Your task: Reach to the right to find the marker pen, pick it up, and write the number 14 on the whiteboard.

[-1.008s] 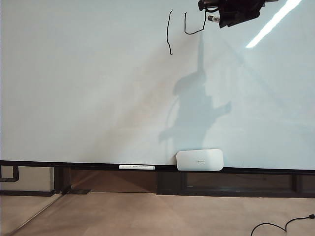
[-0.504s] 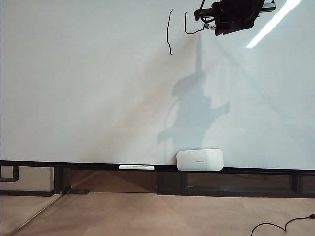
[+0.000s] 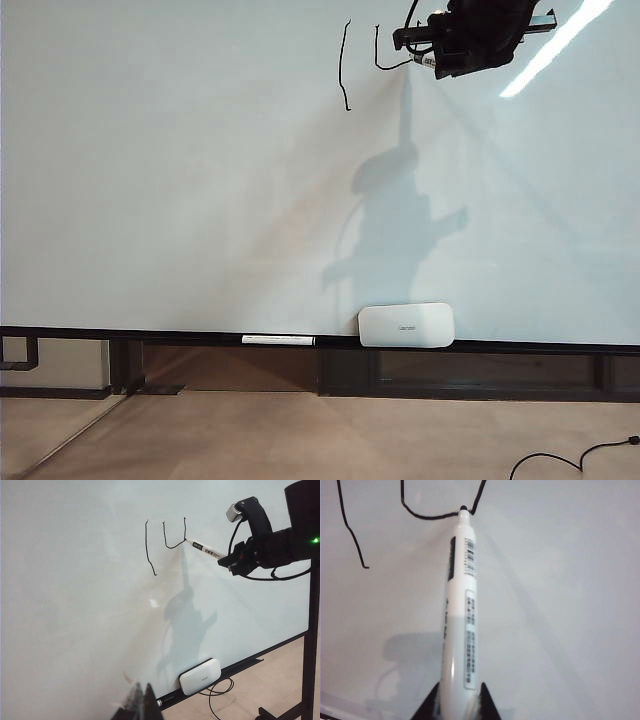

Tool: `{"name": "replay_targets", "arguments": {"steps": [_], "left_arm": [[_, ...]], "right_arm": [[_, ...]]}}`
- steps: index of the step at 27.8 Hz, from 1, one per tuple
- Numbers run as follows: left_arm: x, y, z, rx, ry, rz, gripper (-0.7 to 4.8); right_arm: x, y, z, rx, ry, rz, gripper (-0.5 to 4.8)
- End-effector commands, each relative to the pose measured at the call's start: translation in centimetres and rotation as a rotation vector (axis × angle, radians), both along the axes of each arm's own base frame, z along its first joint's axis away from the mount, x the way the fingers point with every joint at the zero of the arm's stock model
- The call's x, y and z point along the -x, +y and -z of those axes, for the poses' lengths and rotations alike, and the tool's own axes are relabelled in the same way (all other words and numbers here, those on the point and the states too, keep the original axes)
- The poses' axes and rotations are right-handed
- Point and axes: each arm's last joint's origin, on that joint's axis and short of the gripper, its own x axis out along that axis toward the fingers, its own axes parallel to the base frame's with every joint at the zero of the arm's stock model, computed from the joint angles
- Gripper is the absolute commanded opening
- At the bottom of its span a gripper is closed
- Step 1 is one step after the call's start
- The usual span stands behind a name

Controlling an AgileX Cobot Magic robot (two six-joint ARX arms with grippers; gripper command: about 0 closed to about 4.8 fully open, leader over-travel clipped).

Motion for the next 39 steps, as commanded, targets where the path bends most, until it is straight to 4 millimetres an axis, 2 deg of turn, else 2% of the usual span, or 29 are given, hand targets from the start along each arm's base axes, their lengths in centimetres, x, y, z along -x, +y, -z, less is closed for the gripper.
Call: {"name": "replay_targets", "arguments": {"steps": [1, 12, 39], "left_arm": [[0.09, 0.01, -0.29, -0.003, -0.022, 0.003, -0.06], [0.09, 0.01, -0.29, -0.006, -0.024, 0.002, -0.06], [0.07, 0.00, -0.20, -0.019, -0.022, 0.000, -0.06]], "right_arm": [[0.08, -0.06, -0.64, -0.017, -0.037, 0.000, -0.02], [-0.52, -0.73, -0.36, -0.019, -0.041, 0.018, -0.02], [-0.68, -0.64, -0.21, -0.023, -0.045, 0.000, -0.02]]}}
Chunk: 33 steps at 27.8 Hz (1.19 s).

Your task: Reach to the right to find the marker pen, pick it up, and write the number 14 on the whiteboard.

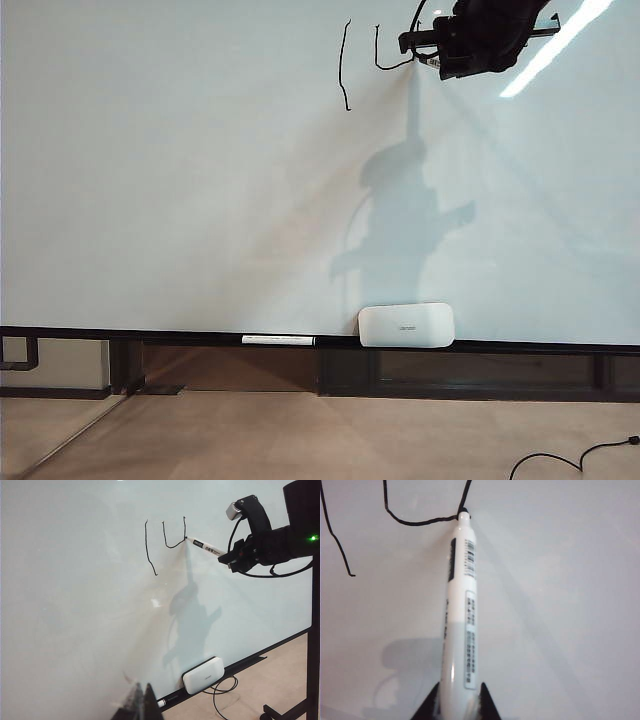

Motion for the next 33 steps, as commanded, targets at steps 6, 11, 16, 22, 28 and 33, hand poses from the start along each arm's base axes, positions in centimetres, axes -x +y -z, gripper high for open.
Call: {"name": "replay_targets", "arguments": {"steps": [6, 11, 16, 22, 28, 33], "left_arm": [[0.1, 0.0, -0.2, 0.003, -0.011, 0.004, -0.06], [0.1, 0.0, -0.2, 0.002, -0.011, 0.004, -0.06], [0.1, 0.0, -0.2, 0.002, -0.011, 0.004, -0.06], [0.1, 0.0, -0.2, 0.002, -0.009, 0.004, -0.06], [0.1, 0.0, -0.2, 0.002, -0.009, 0.004, -0.06], [0.1, 0.0, -0.2, 0.001, -0.006, 0.004, -0.06]], "right_arm": [[-0.5, 0.2, 0.4, -0.003, 0.003, -0.005, -0.02], [-0.9, 0.3, 1.3, -0.004, 0.028, -0.003, -0.02], [-1.0, 0.3, 1.8, -0.003, 0.068, 0.003, -0.02], [-0.9, 0.3, 2.4, 0.013, 0.125, 0.008, -0.02], [-1.0, 0.3, 3.2, 0.010, 0.171, 0.012, -0.02], [-1.0, 0.3, 3.6, 0.013, 0.189, 0.012, -0.02]]}}
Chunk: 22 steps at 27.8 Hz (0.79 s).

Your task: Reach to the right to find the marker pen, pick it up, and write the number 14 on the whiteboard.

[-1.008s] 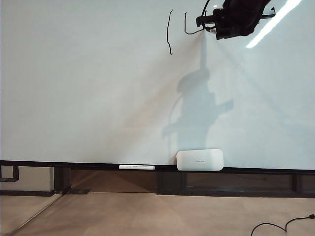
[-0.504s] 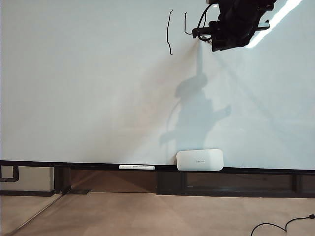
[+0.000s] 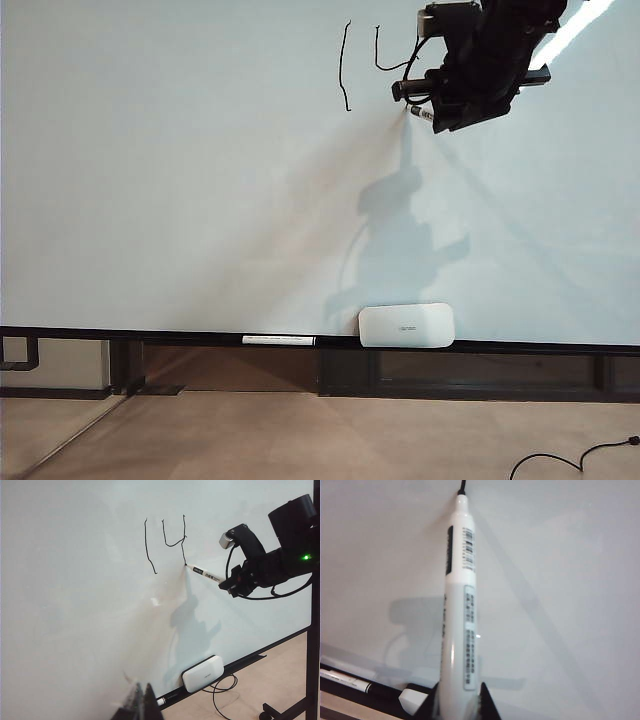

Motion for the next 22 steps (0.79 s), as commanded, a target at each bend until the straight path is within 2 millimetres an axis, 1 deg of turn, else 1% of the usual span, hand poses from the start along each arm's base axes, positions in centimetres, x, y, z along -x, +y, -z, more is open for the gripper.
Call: {"name": "replay_targets", "arguments": {"steps": [1, 6, 10, 12, 15, 18, 22], "left_arm": [[0.1, 0.0, -0.2, 0.002, -0.009, 0.004, -0.06], [0.1, 0.0, -0.2, 0.003, -0.008, -0.003, -0.06], [0.1, 0.2, -0.4, 0.017, -0.007, -0.064, -0.06], [0.5, 0.4, -1.1, 0.019, -0.008, -0.085, -0.06], [1.6, 0.9, -2.6, -0.019, -0.015, -0.133, -0.06], [2.8, 1.5, -4.0, -0.077, 0.014, -0.232, -0.06], [4.6, 2.5, -6.0, -0.137, 0.062, -0.362, -0.06]], "right_arm": [[0.0, -0.1, 0.1, -0.008, 0.001, 0.017, -0.02], [0.1, -0.1, 0.2, -0.007, 0.010, 0.017, -0.02], [0.5, 0.0, -0.5, -0.016, -0.014, 0.011, -0.02], [1.0, 0.0, -1.3, -0.024, -0.032, 0.005, -0.02], [2.4, -0.1, -3.2, -0.034, -0.068, -0.003, -0.02], [4.2, -0.6, -5.2, -0.048, -0.086, -0.009, -0.02], [7.0, -1.8, -7.5, -0.050, -0.079, 0.003, -0.02]]}}
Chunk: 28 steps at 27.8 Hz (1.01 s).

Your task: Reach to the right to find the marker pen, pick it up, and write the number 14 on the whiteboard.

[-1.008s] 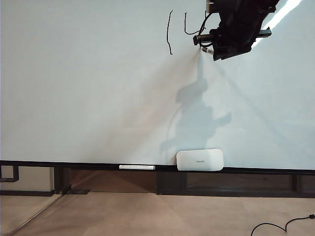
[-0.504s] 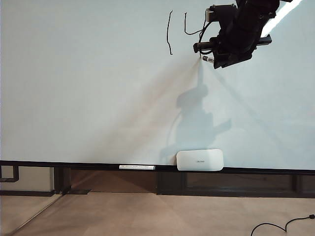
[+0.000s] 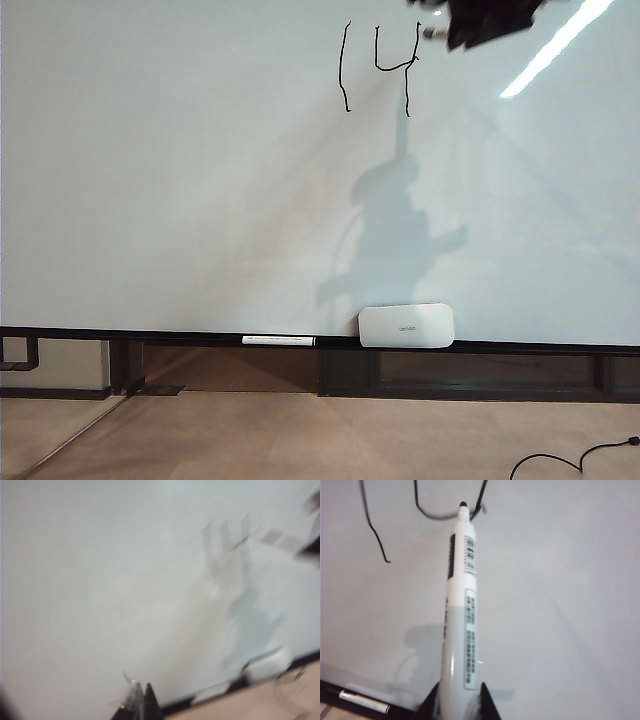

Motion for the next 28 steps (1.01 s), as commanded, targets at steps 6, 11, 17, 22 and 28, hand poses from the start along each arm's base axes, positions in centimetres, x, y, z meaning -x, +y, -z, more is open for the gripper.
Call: {"name": "replay_targets", "arguments": {"steps": [6, 11, 17, 22, 28], "left_arm": [[4.3, 1.8, -4.0, -0.036, 0.035, -0.133, -0.06], [5.6, 2.4, -4.8, -0.032, 0.053, -0.217, -0.06], [8.7, 3.4, -5.0, 0.009, 0.090, -0.225, -0.06], [12.8, 4.8, -4.7, 0.074, 0.005, -0.242, -0.06], [16.5, 5.5, -3.3, 0.132, 0.114, -0.236, -0.06]], "right_arm": [[7.0, -2.9, -4.8, -0.024, 0.000, 0.014, -0.02], [10.6, -4.4, -6.7, -0.041, -0.043, 0.014, -0.02], [15.8, -6.6, -8.0, -0.036, -0.040, 0.013, -0.02], [20.1, -8.4, -7.3, -0.050, -0.094, 0.007, -0.02], [26.1, -10.8, -3.5, -0.097, -0.094, 0.013, -0.02]]}}
